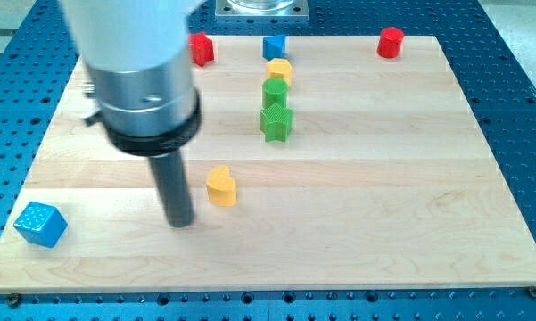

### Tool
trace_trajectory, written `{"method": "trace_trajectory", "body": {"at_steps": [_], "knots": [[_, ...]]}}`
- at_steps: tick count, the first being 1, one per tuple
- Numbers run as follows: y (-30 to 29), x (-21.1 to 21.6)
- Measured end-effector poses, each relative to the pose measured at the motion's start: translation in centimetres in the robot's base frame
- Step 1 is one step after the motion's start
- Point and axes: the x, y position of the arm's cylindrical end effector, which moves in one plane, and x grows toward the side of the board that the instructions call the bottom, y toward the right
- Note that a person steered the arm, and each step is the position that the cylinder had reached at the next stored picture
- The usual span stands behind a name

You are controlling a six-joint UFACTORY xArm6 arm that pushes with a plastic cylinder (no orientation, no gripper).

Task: Push the heart below the green star

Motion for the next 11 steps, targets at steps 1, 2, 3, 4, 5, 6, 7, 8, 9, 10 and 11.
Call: {"method": "trace_trajectory", "body": {"at_steps": [1,2,3,4,5,6,7,8,9,10,11], "knots": [[3.4,-0.9],[9.1,-1.8],[10.4,-2.8],[5.5,-2.0],[7.1,-3.3],[11.6,-5.0],[6.0,-5.6],[5.6,-6.7],[6.3,-6.7],[9.6,-6.7],[10.0,-5.6]]}}
